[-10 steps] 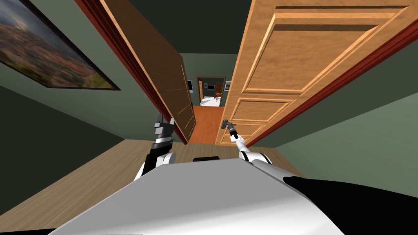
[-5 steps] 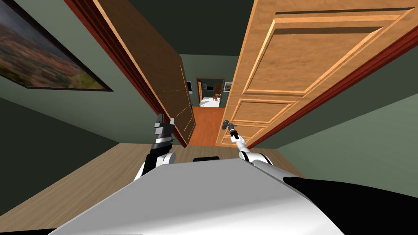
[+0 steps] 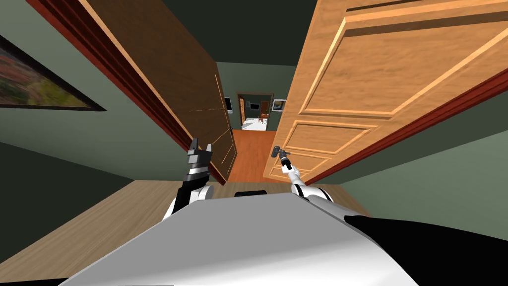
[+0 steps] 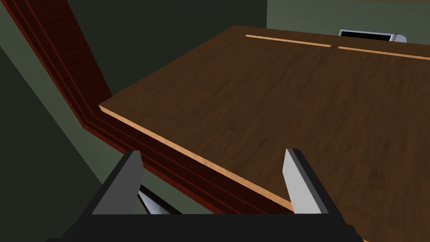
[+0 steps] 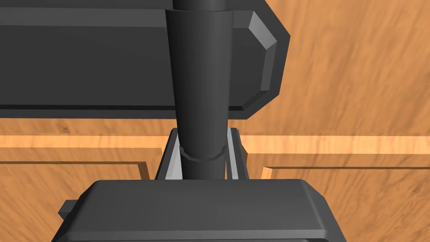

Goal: Push the door open

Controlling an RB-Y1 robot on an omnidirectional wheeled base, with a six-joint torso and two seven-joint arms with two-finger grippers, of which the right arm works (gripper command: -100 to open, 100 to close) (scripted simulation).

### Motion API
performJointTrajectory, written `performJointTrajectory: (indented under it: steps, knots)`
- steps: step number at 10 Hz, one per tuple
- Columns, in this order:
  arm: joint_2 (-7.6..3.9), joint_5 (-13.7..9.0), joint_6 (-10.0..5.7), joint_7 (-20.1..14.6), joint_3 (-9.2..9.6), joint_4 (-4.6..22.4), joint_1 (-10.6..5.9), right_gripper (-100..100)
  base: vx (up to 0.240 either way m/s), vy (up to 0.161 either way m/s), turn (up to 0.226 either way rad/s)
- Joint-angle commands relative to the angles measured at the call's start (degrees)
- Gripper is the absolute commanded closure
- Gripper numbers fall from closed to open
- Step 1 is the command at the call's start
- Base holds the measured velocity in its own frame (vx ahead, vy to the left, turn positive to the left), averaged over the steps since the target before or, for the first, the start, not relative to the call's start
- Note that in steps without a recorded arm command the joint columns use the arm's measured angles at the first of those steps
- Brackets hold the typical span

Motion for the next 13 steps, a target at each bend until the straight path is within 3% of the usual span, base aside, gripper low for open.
performJointTrajectory:
  steps: [1,4,5,13]
  knots:
    - [-0.80,-0.47,0.08,0.50,-1.35,0.01,0.18,100,0.200,0.060,-0.058]
    - [-0.97,-0.71,0.14,0.80,-2.00,0.10,0.30,100,0.127,0.041,-0.042]
    - [-1.30,-1.22,0.27,1.43,-3.35,0.30,0.56,100,0.110,0.057,-0.041]
    - [-2.56,-3.12,0.74,3.79,-8.37,1.04,1.54,100,0.191,0.069,-0.076]
